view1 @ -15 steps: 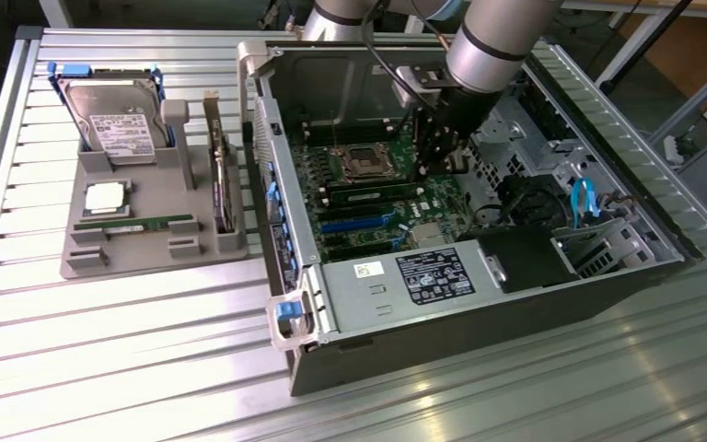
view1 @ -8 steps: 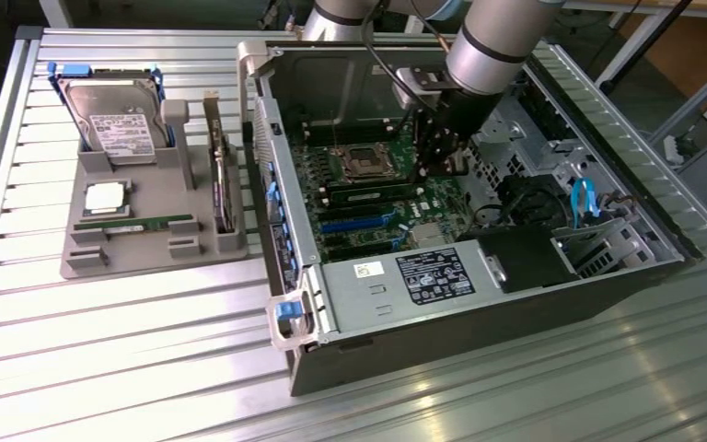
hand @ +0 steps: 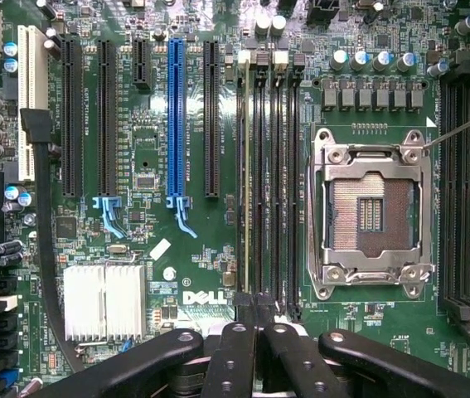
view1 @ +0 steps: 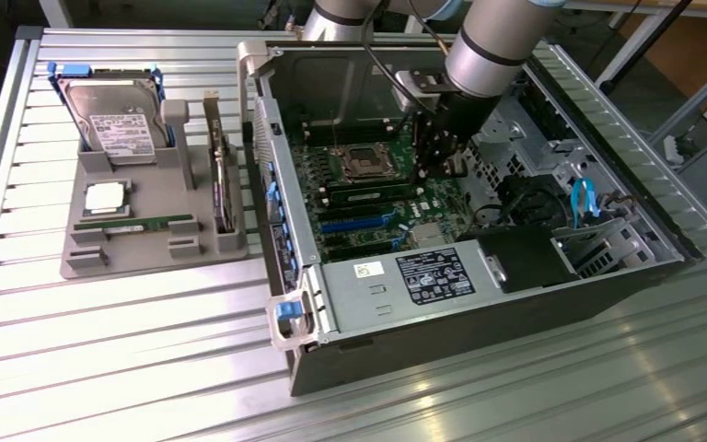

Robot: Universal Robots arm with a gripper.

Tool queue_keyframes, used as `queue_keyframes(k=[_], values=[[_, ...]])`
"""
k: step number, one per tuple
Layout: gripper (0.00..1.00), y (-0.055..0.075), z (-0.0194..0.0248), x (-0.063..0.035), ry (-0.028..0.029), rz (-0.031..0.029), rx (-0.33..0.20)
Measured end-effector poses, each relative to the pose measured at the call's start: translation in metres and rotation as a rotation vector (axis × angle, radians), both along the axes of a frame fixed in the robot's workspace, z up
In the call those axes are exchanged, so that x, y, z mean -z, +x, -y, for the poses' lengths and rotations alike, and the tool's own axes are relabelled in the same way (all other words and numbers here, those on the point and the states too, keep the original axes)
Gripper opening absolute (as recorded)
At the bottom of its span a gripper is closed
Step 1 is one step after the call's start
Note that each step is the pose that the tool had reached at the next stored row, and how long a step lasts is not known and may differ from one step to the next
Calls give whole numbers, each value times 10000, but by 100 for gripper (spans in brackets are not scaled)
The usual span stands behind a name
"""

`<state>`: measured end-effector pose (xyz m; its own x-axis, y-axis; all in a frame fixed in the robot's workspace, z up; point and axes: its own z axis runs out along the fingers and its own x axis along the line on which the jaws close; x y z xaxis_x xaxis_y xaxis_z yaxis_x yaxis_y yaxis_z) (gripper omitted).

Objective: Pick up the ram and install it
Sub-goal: 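Press down the ram until it locks into place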

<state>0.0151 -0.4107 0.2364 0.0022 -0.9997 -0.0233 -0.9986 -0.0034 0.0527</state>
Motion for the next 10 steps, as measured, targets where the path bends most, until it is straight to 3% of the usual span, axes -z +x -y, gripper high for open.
queue_keyframes(k=[10], values=[[9, 0, 0, 37, 1, 0, -1]])
